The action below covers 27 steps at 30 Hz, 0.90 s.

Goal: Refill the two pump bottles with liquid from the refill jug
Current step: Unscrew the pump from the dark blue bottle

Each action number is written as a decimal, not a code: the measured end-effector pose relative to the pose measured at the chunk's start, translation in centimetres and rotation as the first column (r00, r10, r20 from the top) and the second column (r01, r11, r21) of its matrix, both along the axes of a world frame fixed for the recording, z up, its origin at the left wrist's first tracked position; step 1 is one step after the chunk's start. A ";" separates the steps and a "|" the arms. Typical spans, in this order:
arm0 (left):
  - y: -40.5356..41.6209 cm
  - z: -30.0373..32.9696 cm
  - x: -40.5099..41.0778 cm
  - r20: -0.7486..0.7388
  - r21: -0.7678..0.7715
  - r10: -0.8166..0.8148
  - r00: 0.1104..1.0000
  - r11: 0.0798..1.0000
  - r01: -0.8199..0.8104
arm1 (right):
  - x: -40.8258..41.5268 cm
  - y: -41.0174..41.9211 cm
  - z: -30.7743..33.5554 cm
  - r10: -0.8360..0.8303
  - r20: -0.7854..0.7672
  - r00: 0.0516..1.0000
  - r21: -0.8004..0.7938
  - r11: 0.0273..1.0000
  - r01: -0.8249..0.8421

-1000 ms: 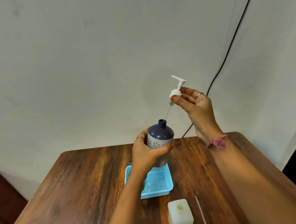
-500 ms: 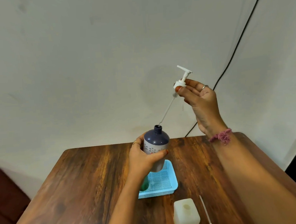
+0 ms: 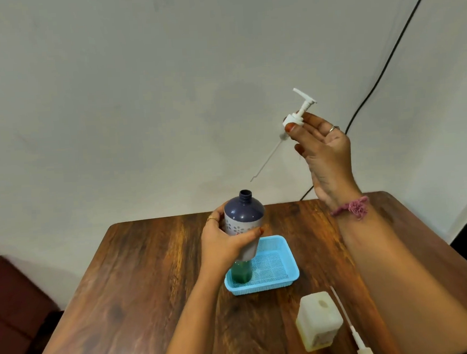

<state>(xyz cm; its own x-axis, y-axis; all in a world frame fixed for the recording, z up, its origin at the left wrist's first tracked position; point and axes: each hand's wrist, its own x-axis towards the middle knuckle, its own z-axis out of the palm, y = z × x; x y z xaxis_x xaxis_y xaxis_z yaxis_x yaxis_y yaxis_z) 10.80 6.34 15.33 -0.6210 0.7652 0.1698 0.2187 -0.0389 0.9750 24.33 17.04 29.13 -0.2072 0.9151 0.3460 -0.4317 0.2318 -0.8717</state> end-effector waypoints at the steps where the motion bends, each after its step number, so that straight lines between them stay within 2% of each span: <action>1: -0.4 -0.2 -0.4 0.009 0.006 0.005 1.000 1.000 -0.005 | -0.4 -0.5 -0.3 -0.009 -0.033 0.999 -0.013 1.000 0.008; 5: -2.0 -1.5 -1.7 0.048 0.001 0.008 0.999 1.000 -0.008 | -1.4 -2.3 -2.7 -0.076 -0.120 0.990 -0.078 0.995 0.067; 12: -5.6 -7.0 -2.2 0.044 -0.083 -0.067 0.997 0.994 0.070 | -1.1 -7.9 -11.9 -0.242 -0.114 0.964 -0.239 0.948 0.210; 15: -7.3 -10.0 -1.8 0.051 -0.126 -0.092 0.994 0.987 0.098 | -0.4 -11.0 -17.4 -0.317 -0.007 0.948 -0.334 0.895 0.297; 19: -9.1 -13.6 -0.9 0.079 -0.176 -0.106 0.991 0.977 0.118 | 1.2 -15.1 -24.5 -0.359 0.245 0.901 -0.447 0.782 0.434; 23: -10.3 -16.4 -0.1 0.101 -0.230 -0.091 0.991 0.967 0.112 | 2.5 -17.8 -30.0 -0.294 0.406 0.866 -0.539 0.688 0.486; 27: -11.0 -18.2 0.4 0.070 -0.282 -0.114 0.991 0.951 0.130 | 3.6 -18.4 -34.1 -0.188 0.568 0.801 -0.528 0.663 0.530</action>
<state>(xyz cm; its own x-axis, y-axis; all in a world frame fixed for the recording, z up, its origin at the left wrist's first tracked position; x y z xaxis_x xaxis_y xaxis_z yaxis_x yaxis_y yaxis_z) 11.16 -4.70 -2.92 -0.5220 0.8474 -0.0968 0.1785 0.2195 0.9591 27.91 -1.35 -5.01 0.2236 0.8963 -0.3830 0.0187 -0.3969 -0.9177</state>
